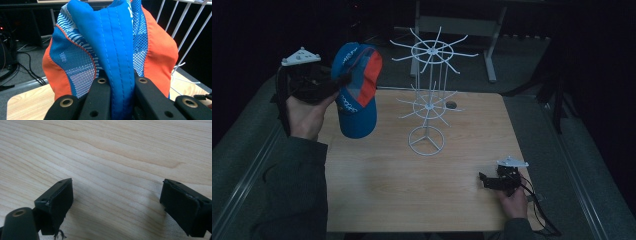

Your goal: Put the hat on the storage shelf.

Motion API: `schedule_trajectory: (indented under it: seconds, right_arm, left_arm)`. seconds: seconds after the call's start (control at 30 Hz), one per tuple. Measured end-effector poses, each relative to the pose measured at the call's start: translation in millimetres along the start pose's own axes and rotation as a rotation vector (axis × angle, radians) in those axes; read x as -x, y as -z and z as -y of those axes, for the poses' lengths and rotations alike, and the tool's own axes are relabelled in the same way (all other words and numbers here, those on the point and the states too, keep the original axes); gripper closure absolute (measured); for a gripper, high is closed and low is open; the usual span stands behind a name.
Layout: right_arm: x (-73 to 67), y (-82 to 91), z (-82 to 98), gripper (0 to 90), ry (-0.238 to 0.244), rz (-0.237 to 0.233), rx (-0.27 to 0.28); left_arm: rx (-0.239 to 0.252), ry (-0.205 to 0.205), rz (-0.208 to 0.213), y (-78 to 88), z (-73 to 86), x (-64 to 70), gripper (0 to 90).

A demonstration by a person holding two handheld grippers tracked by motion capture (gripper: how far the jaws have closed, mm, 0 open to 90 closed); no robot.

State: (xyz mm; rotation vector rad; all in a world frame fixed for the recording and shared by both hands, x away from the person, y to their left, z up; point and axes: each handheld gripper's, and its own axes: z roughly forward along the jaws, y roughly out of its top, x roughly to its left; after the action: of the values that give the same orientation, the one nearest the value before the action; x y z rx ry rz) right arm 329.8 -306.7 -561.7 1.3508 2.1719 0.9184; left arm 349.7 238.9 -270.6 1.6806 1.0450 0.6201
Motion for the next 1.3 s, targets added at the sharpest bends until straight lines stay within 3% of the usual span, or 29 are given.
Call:
schedule_trajectory:
  seconds: [0.93, 1.3]
  right_arm:
    - [0.0, 0.1, 0.0, 11.3, 0.000, -0.001, -0.001]
    - [-0.1, 0.1, 0.0, 11.4, -0.001, 0.000, -0.001]
  left_arm:
    - [0.049, 0.024, 0.010, 0.1, -15.6, -0.7, 88.9]
    - [0.076, 0.006, 0.051, 4.1, -17.2, 5.6, 88.9]
